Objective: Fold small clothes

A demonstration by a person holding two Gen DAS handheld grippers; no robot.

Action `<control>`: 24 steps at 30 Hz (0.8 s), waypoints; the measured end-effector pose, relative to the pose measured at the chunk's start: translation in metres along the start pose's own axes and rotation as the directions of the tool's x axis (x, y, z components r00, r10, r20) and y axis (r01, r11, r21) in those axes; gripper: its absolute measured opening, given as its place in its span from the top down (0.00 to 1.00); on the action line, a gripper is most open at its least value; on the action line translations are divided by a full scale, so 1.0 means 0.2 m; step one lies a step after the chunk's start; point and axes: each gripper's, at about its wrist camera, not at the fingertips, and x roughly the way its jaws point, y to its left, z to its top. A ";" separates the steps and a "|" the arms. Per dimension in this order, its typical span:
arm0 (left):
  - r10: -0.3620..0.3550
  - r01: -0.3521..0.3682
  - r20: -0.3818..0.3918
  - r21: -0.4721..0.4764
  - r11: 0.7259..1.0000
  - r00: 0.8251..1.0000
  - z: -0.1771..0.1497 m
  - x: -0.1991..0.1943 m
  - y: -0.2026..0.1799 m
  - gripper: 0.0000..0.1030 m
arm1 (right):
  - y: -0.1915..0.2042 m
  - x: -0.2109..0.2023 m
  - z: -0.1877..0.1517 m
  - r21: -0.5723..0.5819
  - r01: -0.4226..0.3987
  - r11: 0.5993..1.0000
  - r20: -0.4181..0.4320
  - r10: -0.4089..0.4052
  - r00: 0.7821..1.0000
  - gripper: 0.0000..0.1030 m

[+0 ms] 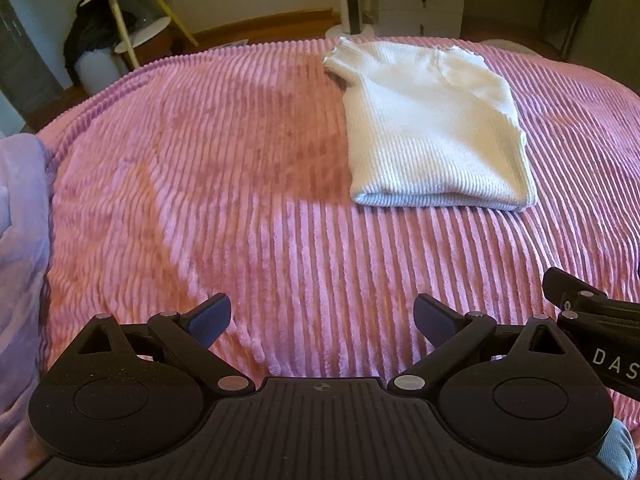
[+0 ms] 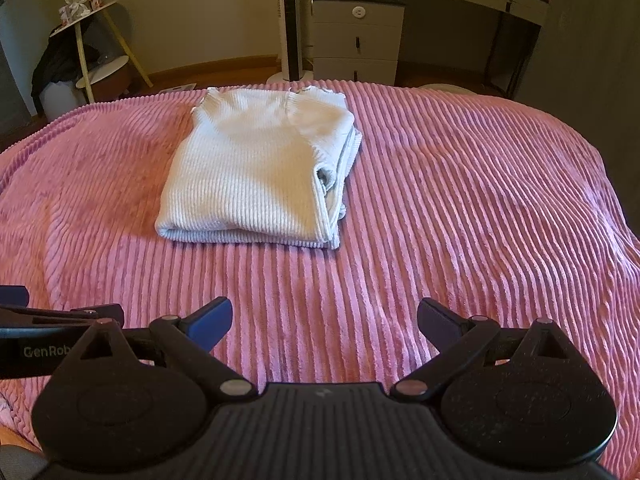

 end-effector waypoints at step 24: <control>-0.001 0.001 0.002 0.007 1.000 1.000 -0.01 -0.01 -0.01 0.02 | -0.03 0.00 -0.01 0.036 -0.012 0.999 0.003 0.011 1.000 0.04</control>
